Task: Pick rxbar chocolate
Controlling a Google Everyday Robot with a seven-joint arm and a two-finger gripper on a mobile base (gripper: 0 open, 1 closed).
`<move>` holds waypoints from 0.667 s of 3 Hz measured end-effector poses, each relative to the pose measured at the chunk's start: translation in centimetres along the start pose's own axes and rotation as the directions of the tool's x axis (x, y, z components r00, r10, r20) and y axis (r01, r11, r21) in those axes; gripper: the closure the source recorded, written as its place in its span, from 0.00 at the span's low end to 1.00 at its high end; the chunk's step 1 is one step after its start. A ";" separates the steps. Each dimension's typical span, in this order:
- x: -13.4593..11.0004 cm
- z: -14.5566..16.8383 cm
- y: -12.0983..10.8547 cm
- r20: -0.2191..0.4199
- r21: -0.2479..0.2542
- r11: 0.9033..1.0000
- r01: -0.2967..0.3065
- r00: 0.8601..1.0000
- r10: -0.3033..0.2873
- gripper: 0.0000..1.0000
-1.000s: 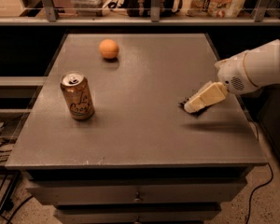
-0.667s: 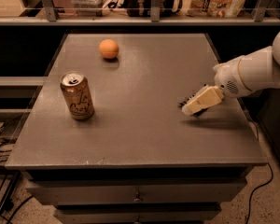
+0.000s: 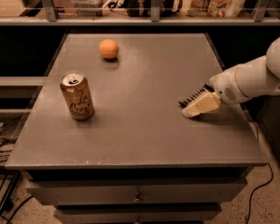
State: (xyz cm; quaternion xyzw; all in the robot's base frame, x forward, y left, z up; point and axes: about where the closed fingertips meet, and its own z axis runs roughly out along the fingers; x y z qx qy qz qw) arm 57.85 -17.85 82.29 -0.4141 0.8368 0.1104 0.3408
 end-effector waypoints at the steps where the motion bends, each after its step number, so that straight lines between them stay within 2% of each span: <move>1: 0.9 0.0 -0.5 -0.007 0.013 0.999 -0.033 0.999 0.033 0.41; 2: 0.8 -0.3 -0.6 -0.007 0.015 0.999 -0.035 0.999 0.035 0.65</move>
Offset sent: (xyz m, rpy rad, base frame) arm -0.0006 -0.0291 0.0095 0.0072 -0.0193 -0.1058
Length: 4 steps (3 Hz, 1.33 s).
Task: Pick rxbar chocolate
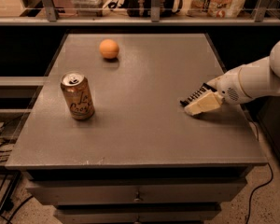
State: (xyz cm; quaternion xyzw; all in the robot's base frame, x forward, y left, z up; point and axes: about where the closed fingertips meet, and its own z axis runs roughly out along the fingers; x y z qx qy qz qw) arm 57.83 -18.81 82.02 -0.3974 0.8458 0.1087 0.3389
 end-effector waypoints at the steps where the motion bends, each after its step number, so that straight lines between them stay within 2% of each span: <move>1: -0.3 -0.3 0.0 0.000 0.000 1.000 0.000 1.000 0.000 0.87; 2: -0.5 -0.6 -0.1 0.001 0.000 1.000 0.000 1.000 0.000 1.00; 4: -0.6 -0.6 -0.1 0.001 0.000 1.000 0.000 1.000 0.000 1.00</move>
Offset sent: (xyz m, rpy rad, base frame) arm 0.0129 -0.0032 0.0444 0.0451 -0.0606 -0.0132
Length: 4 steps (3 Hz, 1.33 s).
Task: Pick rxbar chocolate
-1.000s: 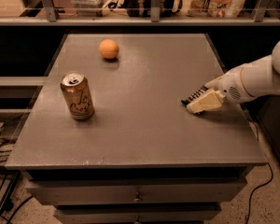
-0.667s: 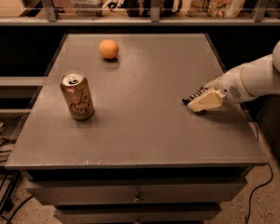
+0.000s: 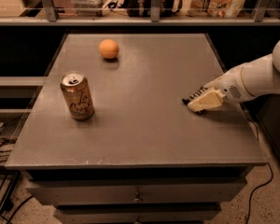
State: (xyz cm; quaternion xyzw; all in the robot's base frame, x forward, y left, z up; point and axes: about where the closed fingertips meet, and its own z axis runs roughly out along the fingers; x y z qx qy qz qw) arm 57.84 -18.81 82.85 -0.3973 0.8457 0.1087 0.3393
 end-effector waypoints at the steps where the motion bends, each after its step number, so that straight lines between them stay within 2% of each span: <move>1: -3.2 -2.8 -0.9 0.042 0.012 0.999 0.046 0.998 -0.046 1.00; 2: -9.5 -8.7 -1.8 0.118 0.032 0.987 0.158 0.980 -0.160 1.00; 3: -12.5 -12.1 -2.9 0.166 0.085 0.979 0.183 0.967 -0.195 1.00; 4: -12.5 -12.1 -2.9 0.168 0.087 0.979 0.182 0.966 -0.195 1.00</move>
Offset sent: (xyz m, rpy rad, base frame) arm 0.0341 0.0018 0.2927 0.0086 -0.4057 0.2006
